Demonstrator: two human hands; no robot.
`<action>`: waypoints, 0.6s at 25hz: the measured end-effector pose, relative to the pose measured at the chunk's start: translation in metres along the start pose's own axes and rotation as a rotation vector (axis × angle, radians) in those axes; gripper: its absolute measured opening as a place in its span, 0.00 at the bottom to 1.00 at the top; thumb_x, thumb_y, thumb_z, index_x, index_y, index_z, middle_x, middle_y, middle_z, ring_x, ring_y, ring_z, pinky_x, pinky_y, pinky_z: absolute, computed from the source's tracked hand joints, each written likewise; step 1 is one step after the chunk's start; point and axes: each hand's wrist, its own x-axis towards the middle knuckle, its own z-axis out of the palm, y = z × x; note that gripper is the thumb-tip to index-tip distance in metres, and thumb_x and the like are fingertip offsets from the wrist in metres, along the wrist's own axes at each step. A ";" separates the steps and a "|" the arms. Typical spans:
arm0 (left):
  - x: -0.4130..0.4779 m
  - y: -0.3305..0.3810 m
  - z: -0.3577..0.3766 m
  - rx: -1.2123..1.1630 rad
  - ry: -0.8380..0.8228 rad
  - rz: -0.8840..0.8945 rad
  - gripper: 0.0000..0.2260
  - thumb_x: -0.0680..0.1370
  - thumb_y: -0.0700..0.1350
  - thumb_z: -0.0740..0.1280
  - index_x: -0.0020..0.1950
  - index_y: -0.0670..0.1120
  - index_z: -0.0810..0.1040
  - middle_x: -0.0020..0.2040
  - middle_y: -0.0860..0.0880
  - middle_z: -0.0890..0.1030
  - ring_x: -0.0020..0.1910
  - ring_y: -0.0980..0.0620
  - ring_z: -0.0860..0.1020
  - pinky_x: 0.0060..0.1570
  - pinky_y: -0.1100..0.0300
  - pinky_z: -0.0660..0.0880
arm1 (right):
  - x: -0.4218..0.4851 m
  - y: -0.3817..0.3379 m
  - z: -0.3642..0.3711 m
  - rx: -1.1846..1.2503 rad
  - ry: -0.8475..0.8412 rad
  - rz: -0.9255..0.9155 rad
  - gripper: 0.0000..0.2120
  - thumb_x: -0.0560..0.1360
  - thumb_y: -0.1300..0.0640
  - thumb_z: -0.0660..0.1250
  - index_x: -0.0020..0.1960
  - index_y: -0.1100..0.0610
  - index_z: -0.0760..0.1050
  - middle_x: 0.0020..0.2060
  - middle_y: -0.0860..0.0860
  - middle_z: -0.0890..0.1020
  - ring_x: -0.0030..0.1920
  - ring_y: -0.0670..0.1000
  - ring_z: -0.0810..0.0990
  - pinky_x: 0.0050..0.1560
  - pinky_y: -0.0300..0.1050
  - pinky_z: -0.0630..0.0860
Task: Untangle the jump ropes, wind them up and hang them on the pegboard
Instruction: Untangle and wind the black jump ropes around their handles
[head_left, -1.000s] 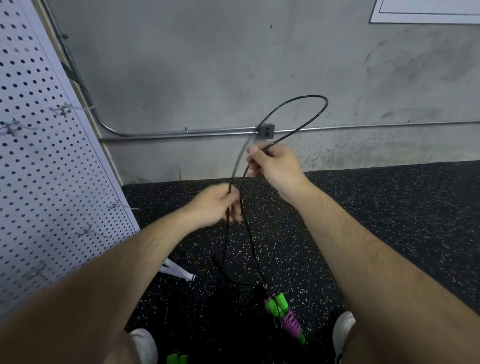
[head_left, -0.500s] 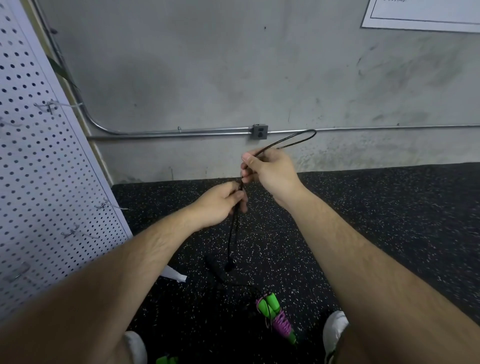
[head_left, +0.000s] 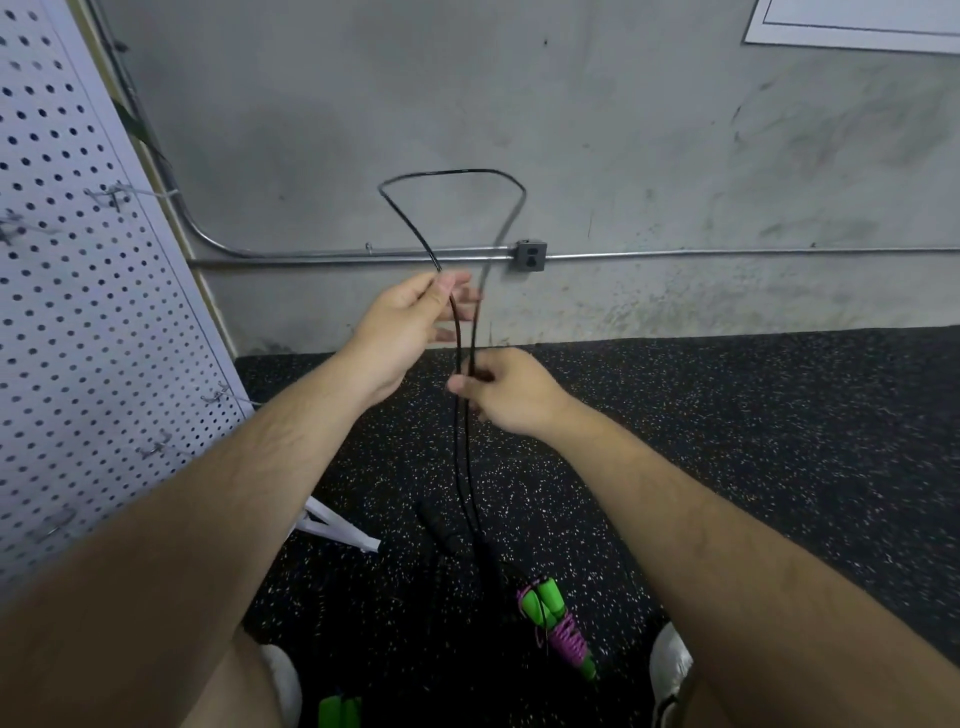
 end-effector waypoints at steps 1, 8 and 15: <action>-0.004 -0.004 -0.003 0.013 -0.055 -0.053 0.13 0.84 0.53 0.59 0.62 0.51 0.80 0.58 0.51 0.85 0.59 0.52 0.82 0.64 0.49 0.77 | 0.000 -0.005 -0.006 0.043 0.045 -0.021 0.08 0.82 0.54 0.66 0.44 0.45 0.76 0.34 0.46 0.80 0.33 0.47 0.78 0.38 0.45 0.76; -0.041 -0.037 0.006 0.503 -0.406 -0.177 0.09 0.85 0.42 0.61 0.55 0.48 0.81 0.49 0.52 0.87 0.52 0.55 0.84 0.62 0.47 0.77 | 0.011 -0.018 -0.037 0.236 0.284 -0.078 0.08 0.82 0.54 0.65 0.50 0.57 0.78 0.34 0.48 0.79 0.29 0.45 0.78 0.32 0.38 0.75; -0.014 -0.012 0.005 0.432 -0.134 0.013 0.09 0.85 0.44 0.61 0.50 0.48 0.80 0.47 0.48 0.86 0.45 0.53 0.85 0.48 0.55 0.79 | 0.006 -0.002 -0.043 0.192 0.314 0.011 0.12 0.85 0.52 0.57 0.58 0.53 0.78 0.42 0.48 0.82 0.43 0.46 0.80 0.45 0.44 0.77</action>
